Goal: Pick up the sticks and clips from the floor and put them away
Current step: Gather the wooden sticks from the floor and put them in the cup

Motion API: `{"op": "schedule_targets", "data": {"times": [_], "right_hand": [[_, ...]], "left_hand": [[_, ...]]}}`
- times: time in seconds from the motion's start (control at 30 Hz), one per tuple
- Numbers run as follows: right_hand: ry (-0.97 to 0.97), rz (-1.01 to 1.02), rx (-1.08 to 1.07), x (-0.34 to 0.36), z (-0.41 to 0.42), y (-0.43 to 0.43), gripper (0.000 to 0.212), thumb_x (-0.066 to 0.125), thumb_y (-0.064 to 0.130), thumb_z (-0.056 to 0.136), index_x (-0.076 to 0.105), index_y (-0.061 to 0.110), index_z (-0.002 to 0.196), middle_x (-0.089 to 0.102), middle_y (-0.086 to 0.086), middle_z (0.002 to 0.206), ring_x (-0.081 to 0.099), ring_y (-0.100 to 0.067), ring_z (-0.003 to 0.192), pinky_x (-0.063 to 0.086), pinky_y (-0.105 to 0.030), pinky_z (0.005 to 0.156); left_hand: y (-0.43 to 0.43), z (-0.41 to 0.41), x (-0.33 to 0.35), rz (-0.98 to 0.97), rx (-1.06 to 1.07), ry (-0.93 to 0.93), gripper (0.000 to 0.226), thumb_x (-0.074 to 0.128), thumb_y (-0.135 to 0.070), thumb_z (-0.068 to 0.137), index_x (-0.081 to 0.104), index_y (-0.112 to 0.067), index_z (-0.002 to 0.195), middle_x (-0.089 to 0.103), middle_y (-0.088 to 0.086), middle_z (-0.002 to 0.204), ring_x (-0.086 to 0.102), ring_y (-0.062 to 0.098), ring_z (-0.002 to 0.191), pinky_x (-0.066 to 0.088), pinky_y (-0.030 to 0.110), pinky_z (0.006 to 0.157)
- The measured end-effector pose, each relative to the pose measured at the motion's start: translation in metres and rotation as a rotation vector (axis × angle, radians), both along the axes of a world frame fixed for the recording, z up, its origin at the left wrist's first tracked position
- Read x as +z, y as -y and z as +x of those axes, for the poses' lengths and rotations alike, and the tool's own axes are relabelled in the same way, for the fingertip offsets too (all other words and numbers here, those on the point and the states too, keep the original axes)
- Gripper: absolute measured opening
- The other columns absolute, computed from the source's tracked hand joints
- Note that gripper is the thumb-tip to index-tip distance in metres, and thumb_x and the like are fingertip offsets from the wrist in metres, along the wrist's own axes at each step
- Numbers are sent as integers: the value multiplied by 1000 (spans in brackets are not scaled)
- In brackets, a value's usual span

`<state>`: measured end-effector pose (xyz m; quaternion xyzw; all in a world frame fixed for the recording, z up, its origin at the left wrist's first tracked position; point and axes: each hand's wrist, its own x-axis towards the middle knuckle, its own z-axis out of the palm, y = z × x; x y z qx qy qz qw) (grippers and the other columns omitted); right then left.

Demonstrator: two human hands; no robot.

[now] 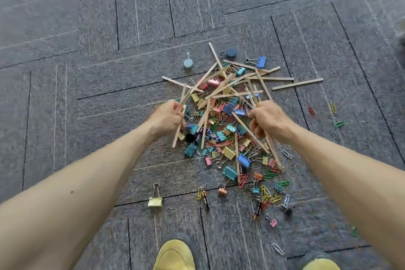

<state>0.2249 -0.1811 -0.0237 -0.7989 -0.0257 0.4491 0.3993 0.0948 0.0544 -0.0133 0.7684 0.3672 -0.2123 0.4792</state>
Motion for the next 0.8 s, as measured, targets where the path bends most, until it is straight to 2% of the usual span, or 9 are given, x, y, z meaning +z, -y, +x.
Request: {"op": "schedule_targets", "data": {"times": [0.13,0.23,0.3,0.37,0.43,0.53,0.63,0.73,0.8], "right_hand": [[247,-150,132,-2,7,1,22,38,8,102,59,6,95,57,-4,88,55,-15,69,43,-26,53],[397,-241,117,-10,17,4,17,41,8,100,59,8,100,60,-6,95,61,-20,82,55,-36,71],[482,-309,60,-15,25,6,14,45,16,101,55,7,100,61,-8,91,61,-22,77,56,-37,68],[542,-365,15,-20,32,7,16,52,23,99,53,7,103,61,-9,90,63,-26,78,58,-42,73],[575,-418,22,-25,36,9,22,58,27,97,50,8,106,61,-9,92,62,-26,81,57,-45,77],[577,-451,53,-31,39,10,25,62,29,95,47,10,104,60,-8,92,61,-24,80,56,-41,73],[601,-488,108,-32,39,11,21,59,26,96,50,8,99,58,-8,89,58,-21,75,48,-33,62],[581,-511,198,-31,40,11,12,56,15,99,57,4,96,59,-7,78,58,-17,62,41,-24,48],[568,-515,252,-28,39,12,8,51,7,99,54,2,95,57,-8,75,57,-17,61,41,-24,48]], "left_hand": [[9,6,2,-95,10,19,12,45,-9,101,55,-8,107,60,9,95,57,18,85,47,35,81],[21,14,-3,-22,-12,5,20,38,-13,104,57,-7,106,58,11,105,56,20,93,45,30,74],[30,18,-8,90,-50,31,21,36,-20,105,54,-10,101,58,7,97,57,18,84,46,28,65],[38,21,-12,162,-63,62,22,44,-34,103,53,-15,96,58,1,87,54,13,70,44,25,57],[43,23,-16,233,-94,42,23,59,-38,95,56,-15,98,61,1,88,59,12,69,45,23,56],[48,23,-21,346,-129,-32,23,68,-34,90,59,-12,94,63,3,82,61,13,63,48,24,54],[51,25,-25,408,-141,-61,19,67,-29,91,60,-11,90,65,5,80,64,16,64,56,30,58],[49,28,-25,332,-154,-103,10,62,-18,94,61,-9,89,67,10,84,61,17,60,54,26,52],[44,27,-21,230,-147,-106,10,59,-14,95,62,-6,89,68,13,89,59,17,60,51,22,49]]}}
